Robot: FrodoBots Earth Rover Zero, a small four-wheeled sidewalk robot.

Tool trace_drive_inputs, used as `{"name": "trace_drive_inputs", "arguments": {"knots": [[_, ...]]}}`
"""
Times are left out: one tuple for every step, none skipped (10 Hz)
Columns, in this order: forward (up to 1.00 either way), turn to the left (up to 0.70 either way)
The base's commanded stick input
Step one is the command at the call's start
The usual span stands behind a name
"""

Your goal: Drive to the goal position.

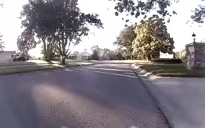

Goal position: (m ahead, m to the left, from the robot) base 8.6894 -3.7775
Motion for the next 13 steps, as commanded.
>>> {"name": "trace_drive_inputs", "arguments": {"knots": [[0.06, 0.00], [0.06, 0.00], [0.20, 0.00], [0.26, 0.00], [0.34, 0.00], [0.84, 0.00], [1.00, 0.00], [1.00, 0.00], [1.00, 0.00], [1.00, 0.00], [1.00, 0.00], [1.00, 0.00], [1.00, 0.00]]}}
